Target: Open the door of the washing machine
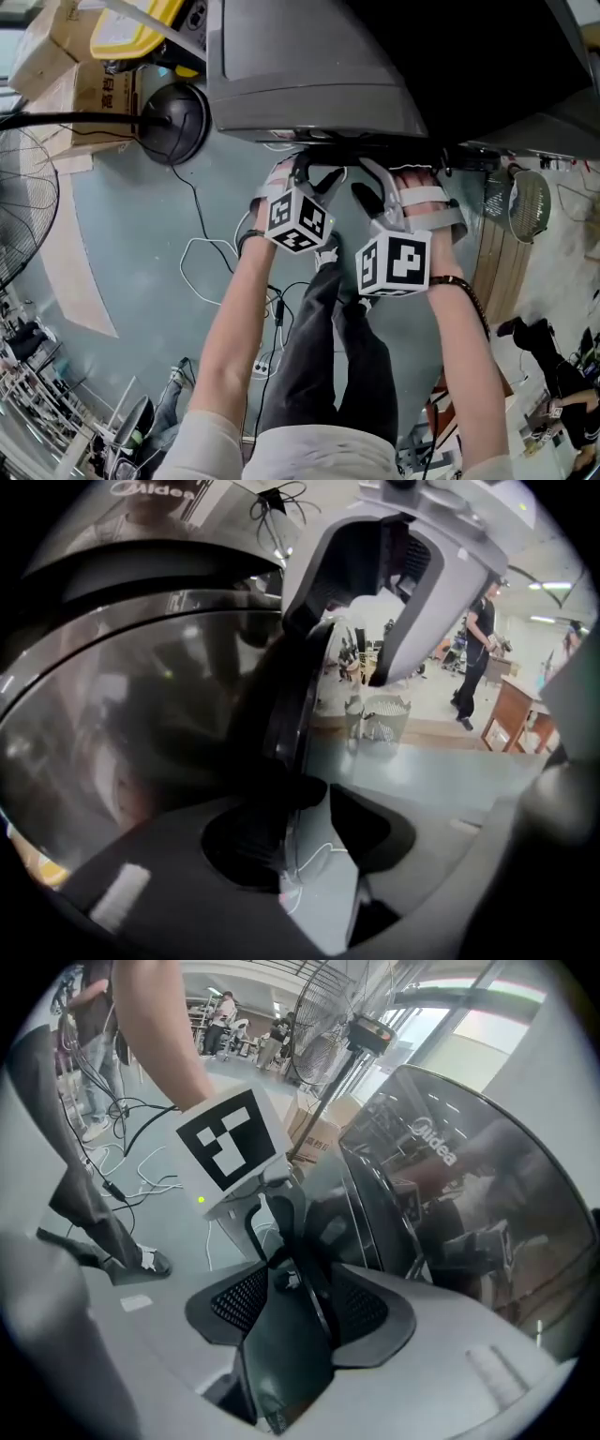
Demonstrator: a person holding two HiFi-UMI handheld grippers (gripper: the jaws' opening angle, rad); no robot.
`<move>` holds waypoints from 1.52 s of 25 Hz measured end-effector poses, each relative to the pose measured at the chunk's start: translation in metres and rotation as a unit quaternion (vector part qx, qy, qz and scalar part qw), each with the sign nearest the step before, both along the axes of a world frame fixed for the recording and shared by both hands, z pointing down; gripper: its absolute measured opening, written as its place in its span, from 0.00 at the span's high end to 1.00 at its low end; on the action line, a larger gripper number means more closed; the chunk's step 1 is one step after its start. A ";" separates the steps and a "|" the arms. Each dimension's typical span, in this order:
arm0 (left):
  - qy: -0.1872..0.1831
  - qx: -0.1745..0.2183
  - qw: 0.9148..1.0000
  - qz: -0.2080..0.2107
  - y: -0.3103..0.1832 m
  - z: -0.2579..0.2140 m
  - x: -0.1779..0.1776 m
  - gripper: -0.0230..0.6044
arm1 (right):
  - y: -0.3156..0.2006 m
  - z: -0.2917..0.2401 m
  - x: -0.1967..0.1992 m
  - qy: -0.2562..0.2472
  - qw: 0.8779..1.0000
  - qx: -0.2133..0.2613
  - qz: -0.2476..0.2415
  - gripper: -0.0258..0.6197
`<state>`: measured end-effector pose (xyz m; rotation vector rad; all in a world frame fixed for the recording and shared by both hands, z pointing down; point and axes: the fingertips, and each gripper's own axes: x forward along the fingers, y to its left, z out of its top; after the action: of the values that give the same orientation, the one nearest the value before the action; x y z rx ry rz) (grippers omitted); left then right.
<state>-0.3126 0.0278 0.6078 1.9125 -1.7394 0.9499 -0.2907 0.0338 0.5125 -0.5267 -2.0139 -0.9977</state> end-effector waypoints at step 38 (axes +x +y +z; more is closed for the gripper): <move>0.119 0.012 0.992 0.040 0.009 0.010 0.014 0.49 | 0.012 0.032 -0.002 0.083 0.993 0.037 -0.079 0.60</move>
<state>-0.2982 0.0366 0.6183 2.0324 -1.5542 0.6958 -0.2931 0.0459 0.5444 -0.7148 -1.8031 -1.0822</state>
